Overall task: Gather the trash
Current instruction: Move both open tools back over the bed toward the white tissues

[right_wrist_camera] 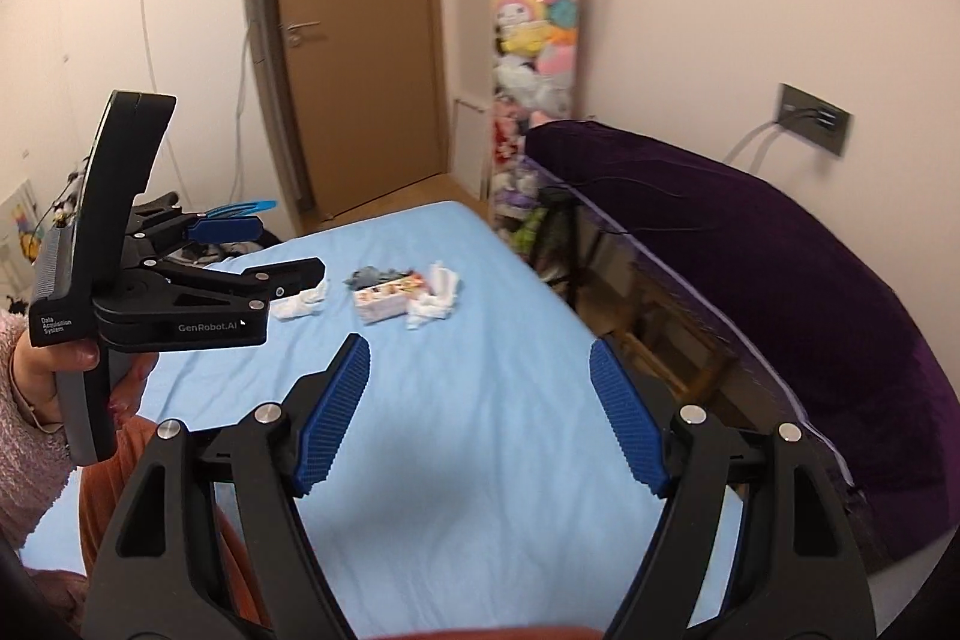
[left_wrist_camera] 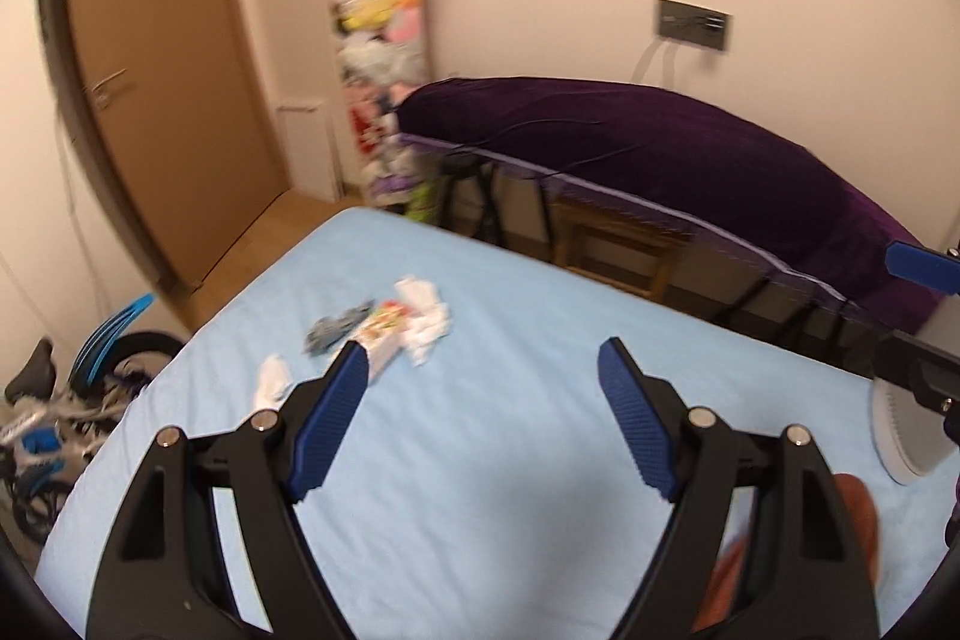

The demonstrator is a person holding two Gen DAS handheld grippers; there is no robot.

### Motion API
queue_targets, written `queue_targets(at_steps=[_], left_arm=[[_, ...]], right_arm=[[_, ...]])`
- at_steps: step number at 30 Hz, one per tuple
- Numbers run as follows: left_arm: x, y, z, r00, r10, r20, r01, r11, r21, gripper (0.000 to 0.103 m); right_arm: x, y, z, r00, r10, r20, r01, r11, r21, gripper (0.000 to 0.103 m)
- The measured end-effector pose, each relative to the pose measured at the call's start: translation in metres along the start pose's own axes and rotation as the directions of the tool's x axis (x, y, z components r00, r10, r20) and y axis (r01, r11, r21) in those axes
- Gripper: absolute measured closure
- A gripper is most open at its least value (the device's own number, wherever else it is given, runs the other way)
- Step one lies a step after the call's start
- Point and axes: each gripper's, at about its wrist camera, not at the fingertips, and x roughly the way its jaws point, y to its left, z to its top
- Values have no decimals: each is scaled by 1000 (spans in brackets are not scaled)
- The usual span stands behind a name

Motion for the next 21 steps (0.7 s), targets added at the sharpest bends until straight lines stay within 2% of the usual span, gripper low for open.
queue_targets(at_steps=[5, 11, 17, 21], left_arm=[[28, 76, -5, 996, 86, -35, -89, 993, -80, 24], [70, 150, -23, 985, 148, -94, -161, 975, -155, 24], [128, 187, -45, 971, 158, -178, -195, 957, -214, 24], [174, 209, -66, 954, 159, -253, -222, 945, -241, 24]], right_arm=[[65, 36, 17, 999, 46, -28, -47, 998, -29, 30], [145, 63, 26, 996, 54, -77, -58, 997, -44, 30], [238, 74, 27, 990, 38, -137, -46, 997, -57, 30], [299, 75, 21, 985, 20, -173, -30, 998, -56, 30]])
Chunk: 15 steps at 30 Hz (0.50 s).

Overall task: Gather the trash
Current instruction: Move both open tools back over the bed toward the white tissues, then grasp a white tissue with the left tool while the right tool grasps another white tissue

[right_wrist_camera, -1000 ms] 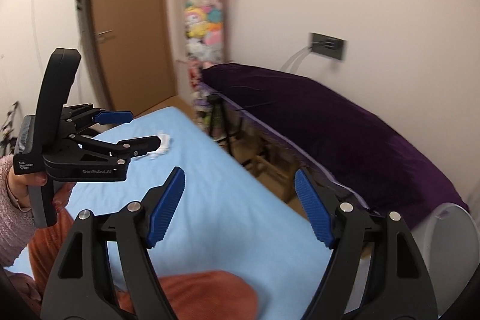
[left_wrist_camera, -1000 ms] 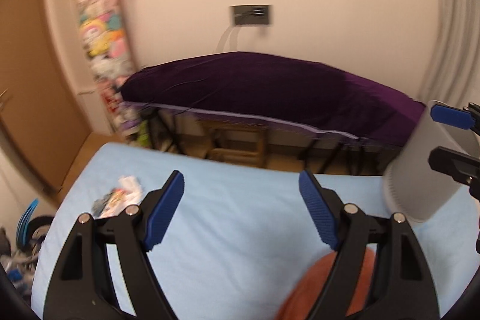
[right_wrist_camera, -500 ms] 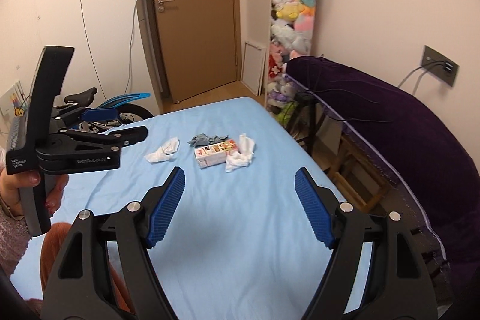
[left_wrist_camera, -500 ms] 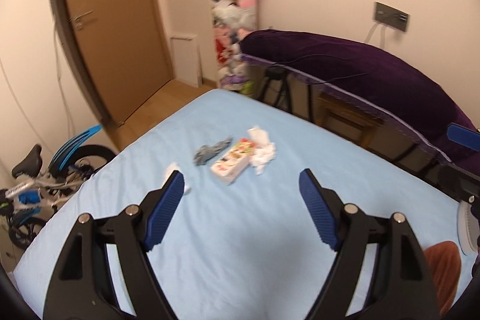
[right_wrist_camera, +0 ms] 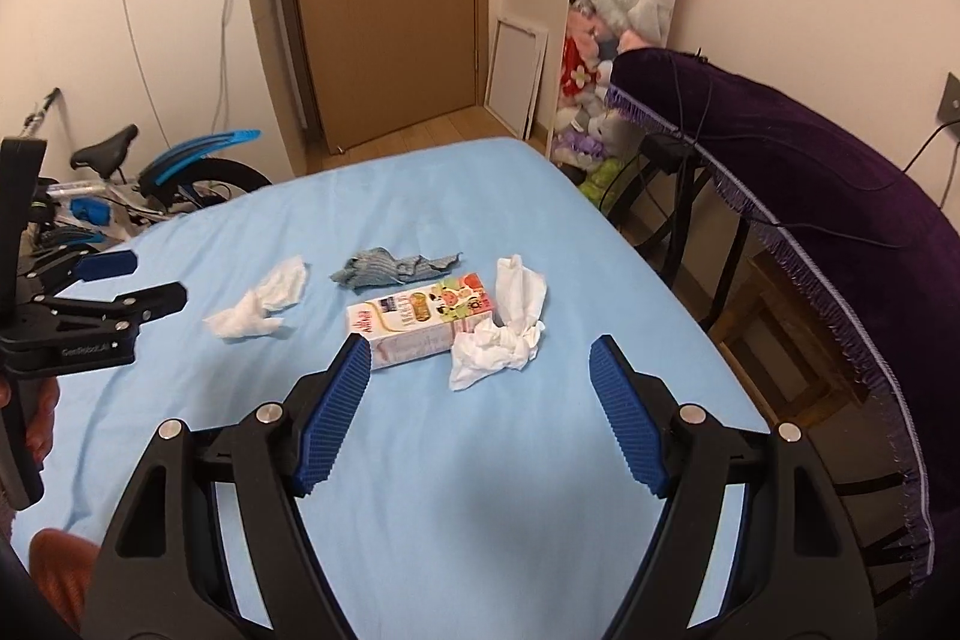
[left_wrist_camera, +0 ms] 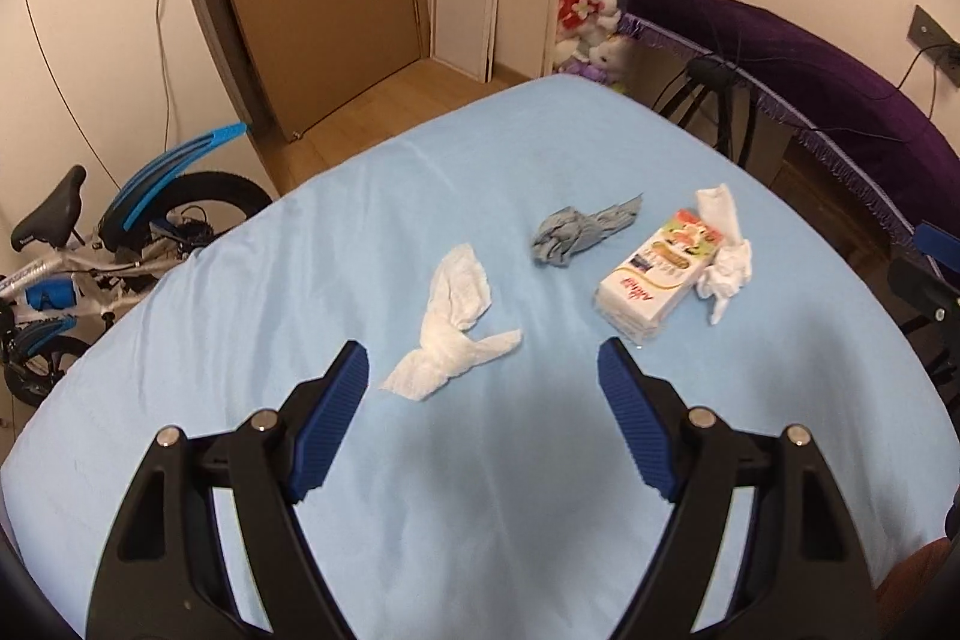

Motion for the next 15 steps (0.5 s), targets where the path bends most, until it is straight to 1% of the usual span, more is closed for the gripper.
queue_targets(at_steps=[2, 8, 12, 15], left_arm=[[27, 8, -1, 999, 6, -34, -6, 1000, -12, 24], [81, 16, -6, 996, 31, -89, -31, 1000, 1, 24], [112, 22, -11, 991, 35, -129, -36, 999, -9, 24], [128, 26, -15, 988, 17, -155, -22, 999, -31, 24]], right_arm=[[30, -3, -1, 1000, -1, -23, 1, 1000, 11, 30], [111, -9, -11, 996, -1, -90, 3, 1000, 24, 30], [150, -13, -17, 991, 0, -131, 6, 999, 44, 30], [167, -13, -21, 989, -5, -147, 11, 999, 37, 30]])
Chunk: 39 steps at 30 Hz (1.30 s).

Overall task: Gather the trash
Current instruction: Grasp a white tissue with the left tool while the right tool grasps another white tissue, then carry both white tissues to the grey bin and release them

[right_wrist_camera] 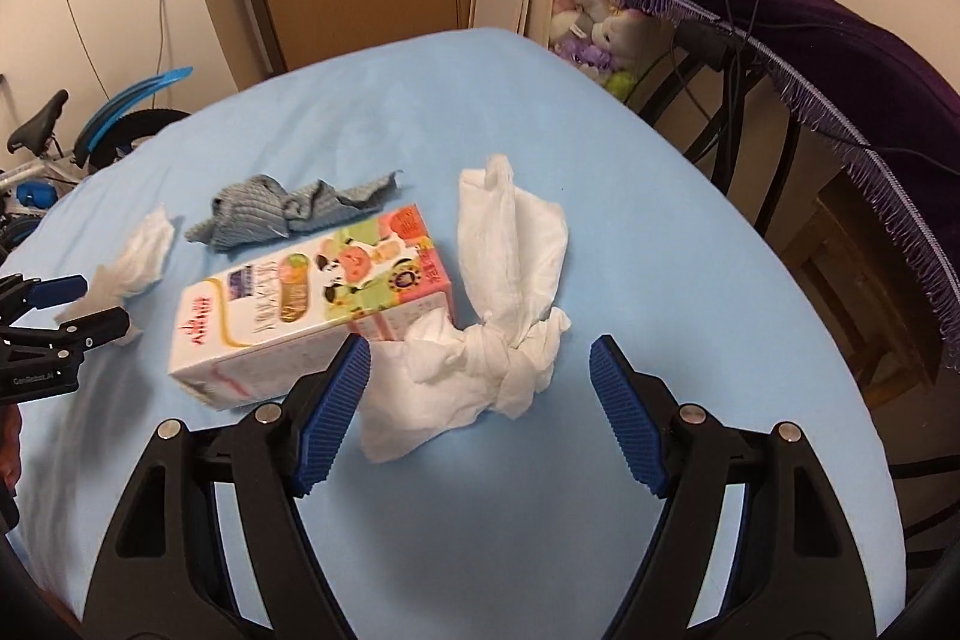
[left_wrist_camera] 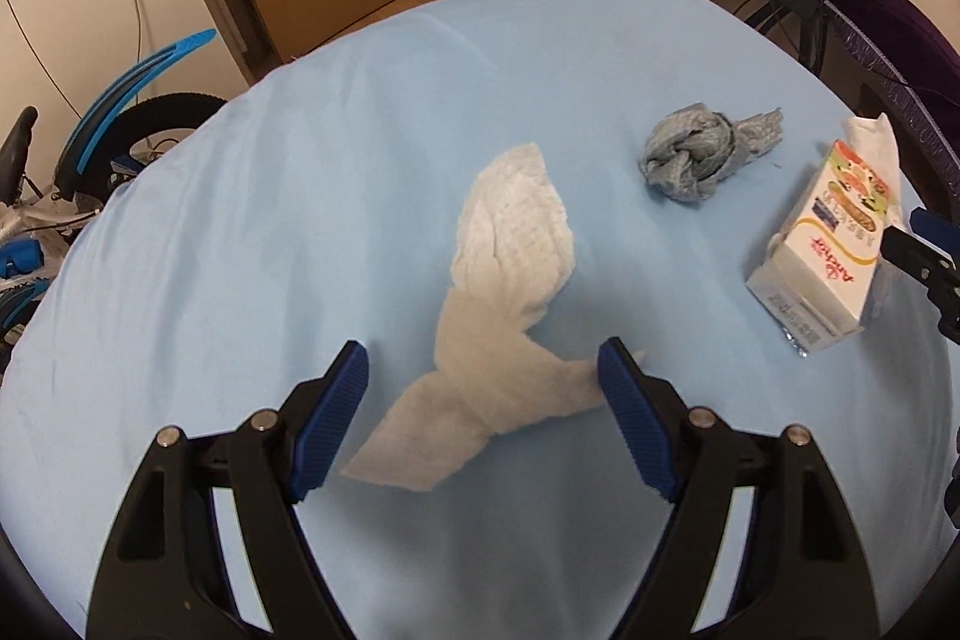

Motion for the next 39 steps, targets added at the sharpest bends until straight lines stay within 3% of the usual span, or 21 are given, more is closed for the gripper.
queue_targets(at_steps=[3, 4, 5, 8, 10, 13, 22, 33, 39], left_arm=[[8, 1, -4, 1000, -14, 1, 14, 1000, -5, 26], [8, 1, -4, 1000, -18, 13, 18, 1000, -5, 27], [6, 1, -5, 999, -32, 21, 32, 999, -3, 36], [5, 1, -5, 998, -42, 35, 42, 999, 5, 73], [3, 2, -4, 998, -60, 31, 60, 998, 2, 77], [-3, 3, -6, 994, -108, 37, 108, 994, -14, 79], [-57, -14, -20, 987, -151, 63, 152, 988, -5, 79], [-154, -46, -47, 978, -185, 97, 176, 980, 96, 79], [-214, -76, -68, 962, -236, 134, 214, 963, 164, 79]], right_arm=[[11, 1, -3, 1000, 1, -19, -1, 1000, -11, 34], [12, 2, -3, 1000, 9, -28, -10, 1000, -17, 47], [15, 3, -4, 999, 16, -42, -17, 1000, -26, 59], [15, 7, -6, 999, 19, -41, -21, 999, -49, 72], [9, 10, -6, 999, 24, -25, -25, 998, -49, 73], [-5, 14, -6, 1000, 30, -4, -30, 998, -56, 73], [-68, 23, -12, 998, 55, 34, -53, 996, -72, 73], [-184, 24, -46, 994, 65, 83, -60, 996, -59, 73], [-258, 16, -72, 989, 45, 143, -39, 998, -43, 73]])
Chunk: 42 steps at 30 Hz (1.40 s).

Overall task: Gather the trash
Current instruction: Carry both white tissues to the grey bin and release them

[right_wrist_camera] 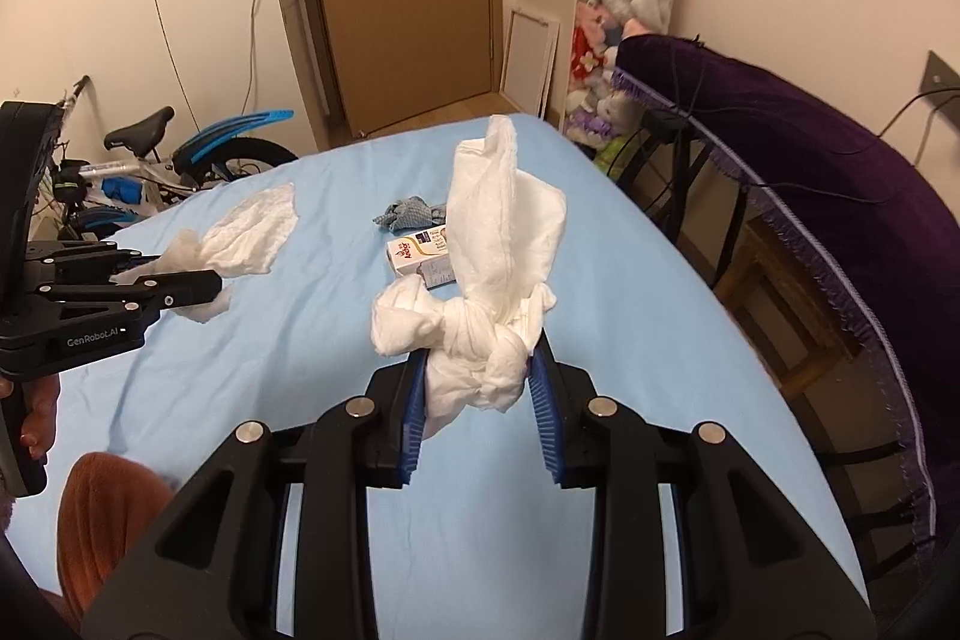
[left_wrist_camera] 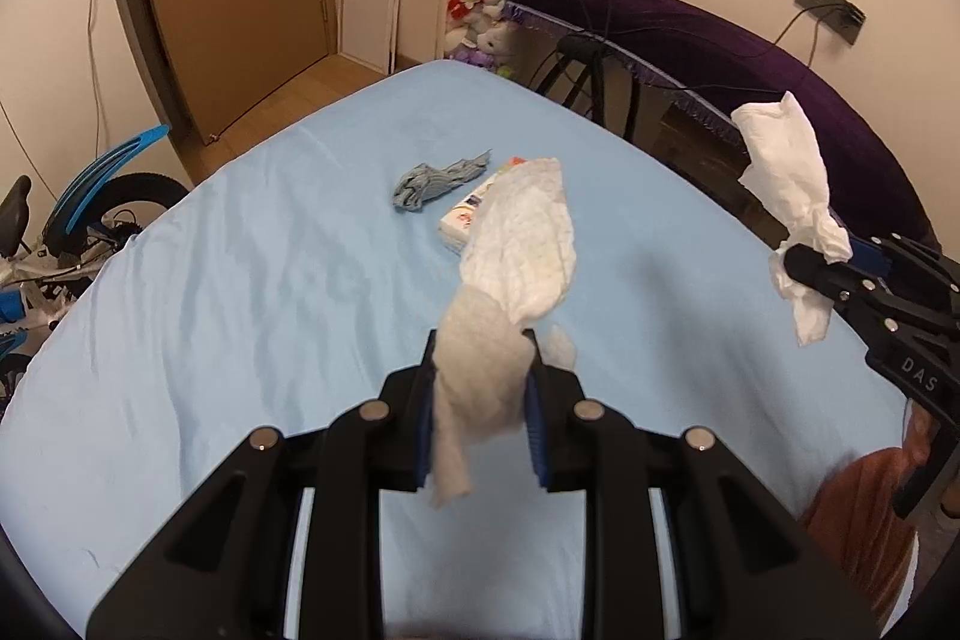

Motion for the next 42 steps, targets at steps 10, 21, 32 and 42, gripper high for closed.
queue_targets(at_steps=[10, 21, 32, 42], left_arm=[[-63, -103, -17, 991, -119, 60, 108, 981, 164, 79], [-106, -246, -13, 944, -320, 78, 269, 886, 377, 78], [-148, -431, -19, 843, -537, -22, 436, 659, 613, 78], [-172, -587, -39, 735, -654, -179, 563, 443, 698, 78]], right_arm=[[-126, -40, -51, 991, -97, 90, 90, 993, 80, 73], [-273, -131, -128, 940, -323, 110, 286, 922, 259, 73], [-430, -220, -216, 823, -567, 42, 490, 744, 455, 73], [-517, -271, -264, 760, -648, -40, 569, 635, 523, 73]])
